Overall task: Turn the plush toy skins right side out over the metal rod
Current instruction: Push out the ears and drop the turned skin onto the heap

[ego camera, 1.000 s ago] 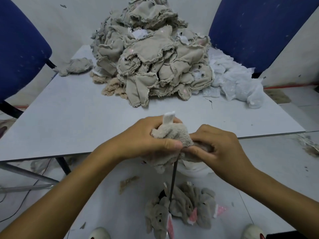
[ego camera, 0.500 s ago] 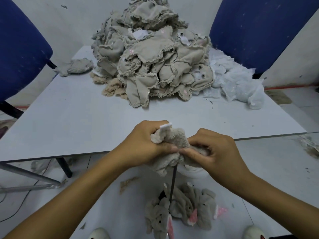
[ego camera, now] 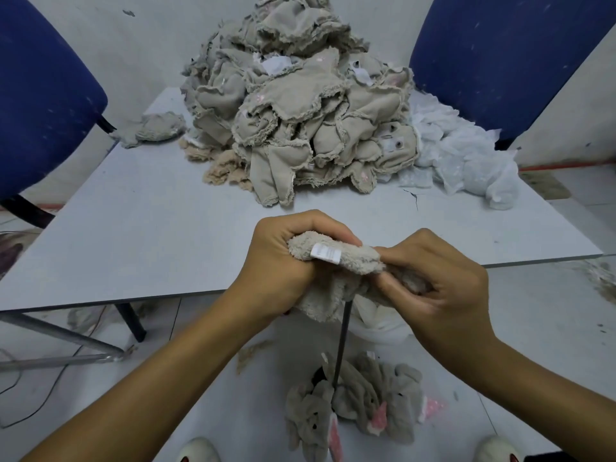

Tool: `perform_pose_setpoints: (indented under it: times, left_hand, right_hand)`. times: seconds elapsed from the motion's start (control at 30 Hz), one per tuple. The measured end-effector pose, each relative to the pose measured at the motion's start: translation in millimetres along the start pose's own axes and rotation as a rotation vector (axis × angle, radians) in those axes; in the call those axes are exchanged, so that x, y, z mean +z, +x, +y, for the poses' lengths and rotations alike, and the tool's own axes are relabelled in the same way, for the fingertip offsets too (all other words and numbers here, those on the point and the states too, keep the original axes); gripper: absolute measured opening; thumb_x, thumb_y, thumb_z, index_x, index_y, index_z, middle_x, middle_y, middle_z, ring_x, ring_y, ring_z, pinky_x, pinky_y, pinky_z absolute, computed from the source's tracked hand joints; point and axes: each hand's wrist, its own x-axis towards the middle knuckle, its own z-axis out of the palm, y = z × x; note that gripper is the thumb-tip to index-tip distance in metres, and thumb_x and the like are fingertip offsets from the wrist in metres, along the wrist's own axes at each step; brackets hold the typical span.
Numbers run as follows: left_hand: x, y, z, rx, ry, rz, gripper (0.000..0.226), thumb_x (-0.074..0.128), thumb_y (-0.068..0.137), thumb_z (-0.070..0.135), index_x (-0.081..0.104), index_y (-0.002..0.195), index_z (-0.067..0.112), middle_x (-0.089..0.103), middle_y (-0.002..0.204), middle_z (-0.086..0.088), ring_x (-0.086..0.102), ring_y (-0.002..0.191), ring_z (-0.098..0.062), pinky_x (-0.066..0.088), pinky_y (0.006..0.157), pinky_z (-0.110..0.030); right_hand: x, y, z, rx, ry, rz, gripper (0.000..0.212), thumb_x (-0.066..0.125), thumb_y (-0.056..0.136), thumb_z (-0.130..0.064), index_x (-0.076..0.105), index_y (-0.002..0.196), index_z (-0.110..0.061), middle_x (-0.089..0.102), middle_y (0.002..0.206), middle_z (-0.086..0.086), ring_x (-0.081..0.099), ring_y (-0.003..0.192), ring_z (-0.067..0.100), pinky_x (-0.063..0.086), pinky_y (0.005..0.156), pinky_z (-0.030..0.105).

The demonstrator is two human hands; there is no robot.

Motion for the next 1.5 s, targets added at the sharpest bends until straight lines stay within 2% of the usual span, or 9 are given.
perform_pose_setpoints:
  times: [0.27,0.4,0.57,0.67,0.73,0.9,1.23,1.37,1.5]
  left_hand:
    - [-3.3,-6.6,-18.4,-0.115,0.163,-0.083,0.019,0.079,0.073,0.005,0.068,0.071,0.02,0.065,0.069,0.013,0.06,0.067,-0.003,0.048,0.065,-0.02]
    - [-7.4,-9.5,-22.3,-0.133,0.351,-0.182,0.033,0.078,0.069,0.017,0.05,0.057,0.028,0.051,0.057,0.012,0.045,0.057,0.0,0.038,0.055,-0.022]
    - [-8.9,-6.2,-18.2,-0.071,0.55,-0.271,0.041,0.075,0.077,0.013,0.039,0.063,0.028,0.048,0.06,0.01,0.043,0.056,-0.003,0.032,0.053,-0.021]
    - [-3.4,-3.9,-9.4,-0.134,0.288,-0.295,0.01,0.072,0.084,0.031,0.063,0.087,0.026,0.066,0.085,0.007,0.063,0.081,-0.014,0.051,0.073,-0.036]
    - [-1.3,-0.4,-5.6,-0.149,0.144,-0.21,0.019,0.073,0.083,0.028,0.071,0.094,0.013,0.071,0.092,-0.002,0.067,0.089,-0.023,0.054,0.079,-0.04]
    - [-0.2,-2.6,-9.1,-0.086,-0.039,-0.033,0.021,0.081,0.07,0.007,0.072,0.087,0.015,0.074,0.08,0.008,0.068,0.076,-0.007,0.052,0.07,-0.02]
    - [0.9,-6.6,-13.0,0.054,0.042,0.009,0.025,0.079,0.071,0.003,0.074,0.091,0.016,0.071,0.081,0.004,0.067,0.076,-0.007,0.051,0.071,-0.02]
    - [-0.4,-7.6,-23.5,-0.093,0.078,-0.078,0.004,0.075,0.076,0.014,0.071,0.077,0.016,0.065,0.07,0.002,0.059,0.065,-0.006,0.046,0.063,-0.02]
    - [-4.9,-5.5,-34.5,-0.207,0.189,-0.169,0.029,0.07,0.077,0.038,0.062,0.063,0.014,0.054,0.061,-0.005,0.048,0.061,-0.008,0.038,0.059,-0.027]
  right_hand:
    - [3.3,-4.5,7.3,-0.006,-0.072,-0.176,0.015,0.071,0.086,-0.021,0.075,0.083,-0.007,0.054,0.07,-0.003,0.045,0.064,0.006,0.032,0.063,0.009]
    - [5.7,-9.7,9.3,0.011,-0.085,-0.253,0.02,0.069,0.086,-0.026,0.07,0.079,-0.007,0.042,0.072,-0.011,0.034,0.066,0.001,0.029,0.064,0.005]
    - [6.7,-7.5,10.7,0.023,-0.087,-0.294,0.022,0.069,0.088,-0.028,0.068,0.076,-0.009,0.037,0.071,-0.012,0.031,0.064,0.003,0.027,0.06,0.01]
    - [-1.6,-5.0,11.7,-0.024,-0.132,-0.293,0.027,0.059,0.094,-0.029,0.073,0.086,-0.008,0.046,0.074,-0.007,0.038,0.067,0.005,0.032,0.061,0.016]
    - [-3.8,-4.2,10.3,-0.06,-0.162,-0.267,0.028,0.055,0.097,-0.026,0.073,0.093,-0.006,0.055,0.078,0.0,0.048,0.067,0.014,0.041,0.06,0.025]
    - [-2.5,0.5,5.5,-0.084,-0.175,-0.158,0.025,0.058,0.098,-0.024,0.074,0.106,-0.006,0.063,0.084,0.004,0.058,0.072,0.02,0.044,0.066,0.025]
    - [-5.2,2.3,5.2,-0.137,-0.176,-0.098,0.022,0.061,0.096,-0.02,0.075,0.106,-0.006,0.064,0.08,0.005,0.057,0.069,0.018,0.045,0.062,0.025]
    - [0.2,-0.4,7.7,-0.077,-0.159,-0.191,0.027,0.057,0.096,-0.025,0.076,0.096,-0.006,0.06,0.075,0.003,0.055,0.065,0.018,0.045,0.058,0.029]
    - [1.0,-1.9,10.6,-0.02,-0.127,-0.296,0.032,0.053,0.097,-0.031,0.073,0.085,-0.01,0.054,0.071,-0.002,0.051,0.063,0.016,0.041,0.057,0.026]
